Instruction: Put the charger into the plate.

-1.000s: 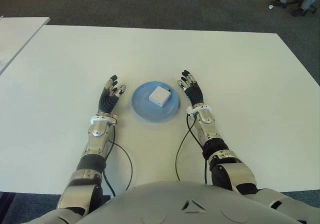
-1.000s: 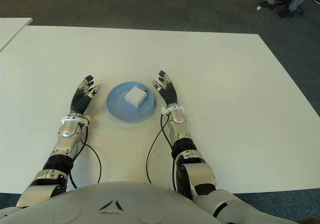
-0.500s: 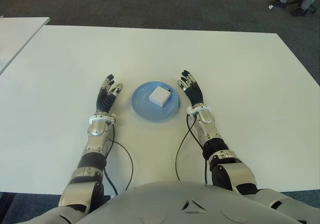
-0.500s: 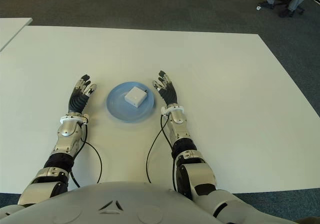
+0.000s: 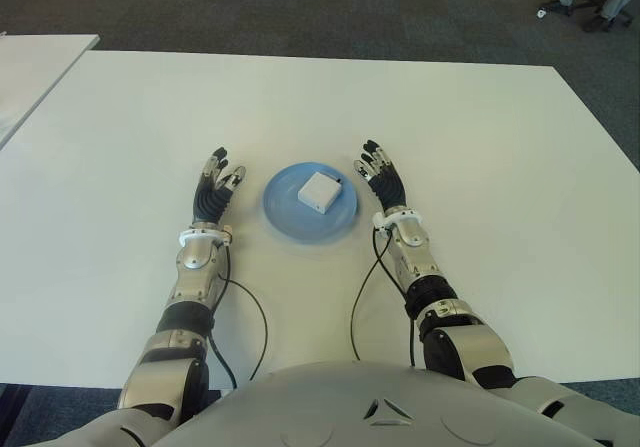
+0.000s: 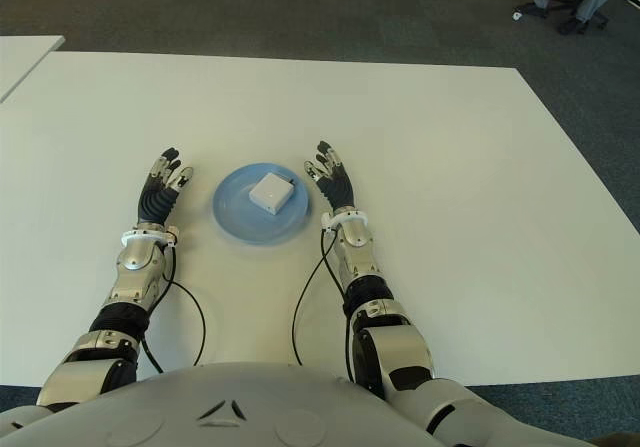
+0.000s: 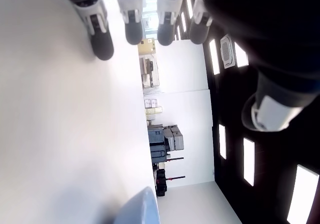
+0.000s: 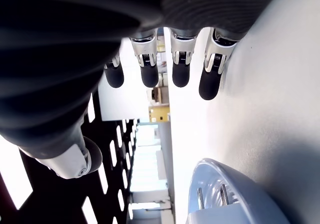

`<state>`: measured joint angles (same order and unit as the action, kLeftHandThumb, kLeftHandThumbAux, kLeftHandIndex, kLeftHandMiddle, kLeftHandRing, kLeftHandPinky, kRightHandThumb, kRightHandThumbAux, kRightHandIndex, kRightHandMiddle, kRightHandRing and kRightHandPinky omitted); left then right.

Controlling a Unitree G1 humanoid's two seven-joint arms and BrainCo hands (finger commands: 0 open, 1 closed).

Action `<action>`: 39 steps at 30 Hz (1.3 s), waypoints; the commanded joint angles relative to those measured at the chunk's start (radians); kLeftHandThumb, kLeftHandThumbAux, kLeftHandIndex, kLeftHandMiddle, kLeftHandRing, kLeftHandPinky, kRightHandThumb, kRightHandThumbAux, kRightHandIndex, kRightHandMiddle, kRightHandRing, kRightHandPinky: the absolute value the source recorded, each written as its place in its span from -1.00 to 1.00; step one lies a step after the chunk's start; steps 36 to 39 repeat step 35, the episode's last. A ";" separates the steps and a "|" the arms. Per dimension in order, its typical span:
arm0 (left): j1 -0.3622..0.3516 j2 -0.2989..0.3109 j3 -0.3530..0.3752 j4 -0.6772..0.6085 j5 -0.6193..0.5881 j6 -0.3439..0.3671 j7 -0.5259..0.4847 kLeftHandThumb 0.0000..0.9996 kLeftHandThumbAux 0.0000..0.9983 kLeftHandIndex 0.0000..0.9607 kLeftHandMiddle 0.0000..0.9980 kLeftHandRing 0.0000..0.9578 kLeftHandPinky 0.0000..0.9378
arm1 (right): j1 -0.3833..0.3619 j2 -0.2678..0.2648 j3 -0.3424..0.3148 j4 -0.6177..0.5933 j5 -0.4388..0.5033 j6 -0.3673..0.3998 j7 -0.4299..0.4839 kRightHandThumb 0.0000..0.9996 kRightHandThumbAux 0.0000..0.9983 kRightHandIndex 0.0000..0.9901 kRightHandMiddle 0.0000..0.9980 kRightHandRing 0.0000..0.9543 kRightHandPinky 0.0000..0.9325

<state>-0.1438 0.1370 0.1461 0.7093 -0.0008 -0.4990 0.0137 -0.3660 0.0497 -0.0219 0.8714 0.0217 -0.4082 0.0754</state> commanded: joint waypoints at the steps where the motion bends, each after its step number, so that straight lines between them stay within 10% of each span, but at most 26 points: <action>1: -0.001 -0.003 0.001 0.020 -0.005 0.018 0.002 -1.00 0.07 -1.00 -0.89 -0.98 -1.00 | 0.045 0.009 0.008 0.047 -0.011 0.070 -0.005 -1.00 0.31 -0.94 -0.84 -0.88 -0.87; 39: 0.007 0.020 -0.020 0.006 0.029 0.029 -0.006 -1.00 0.01 -1.00 -0.92 -1.00 -1.00 | 0.068 0.032 0.028 -0.010 -0.008 0.086 0.004 -1.00 0.26 -0.90 -0.81 -0.82 -0.79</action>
